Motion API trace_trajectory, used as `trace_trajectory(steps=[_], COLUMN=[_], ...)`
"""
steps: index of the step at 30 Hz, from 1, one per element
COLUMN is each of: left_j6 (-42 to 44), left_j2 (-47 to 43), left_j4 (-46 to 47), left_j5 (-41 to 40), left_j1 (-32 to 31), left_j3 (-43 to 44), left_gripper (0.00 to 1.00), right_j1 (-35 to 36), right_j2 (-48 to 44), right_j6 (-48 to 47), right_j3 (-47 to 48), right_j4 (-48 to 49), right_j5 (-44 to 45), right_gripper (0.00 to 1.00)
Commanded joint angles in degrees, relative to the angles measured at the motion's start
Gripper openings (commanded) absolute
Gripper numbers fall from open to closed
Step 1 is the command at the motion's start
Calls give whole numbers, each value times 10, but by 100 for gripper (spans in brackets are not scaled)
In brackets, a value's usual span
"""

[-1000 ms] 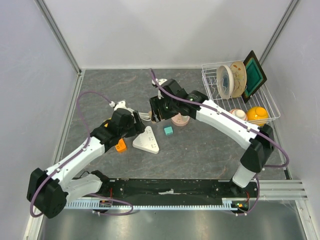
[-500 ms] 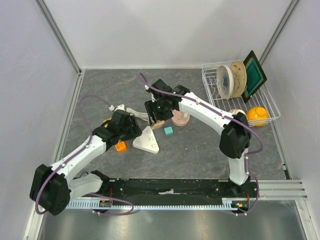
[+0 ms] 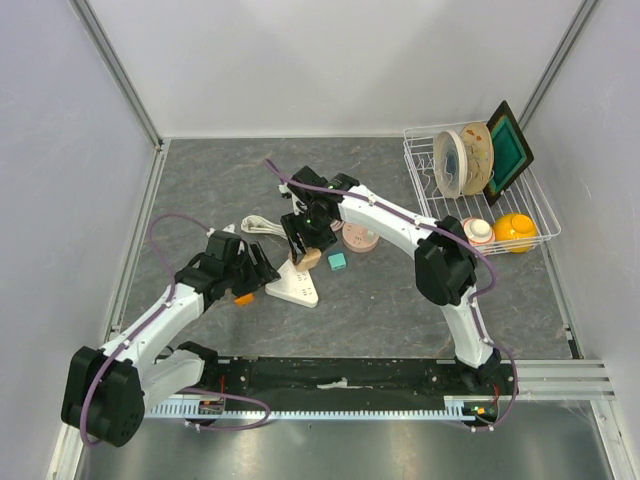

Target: Insert the plug

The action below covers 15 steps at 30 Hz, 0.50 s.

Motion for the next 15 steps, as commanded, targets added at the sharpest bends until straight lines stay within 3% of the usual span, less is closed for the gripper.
trace_trajectory(steps=[1, 15], left_j6=[-12, -9], left_j2=[-4, 37], left_j4=[25, 51], left_j5=[17, 22], left_j1=[4, 4], left_j3=[-7, -11], left_gripper=[78, 66], right_j1=[0, -19], right_j2=[8, 33], right_j6=[-16, -5], right_j3=[30, 44], right_j4=[-7, 11], right_j5=[-35, -37], right_gripper=[0, 0])
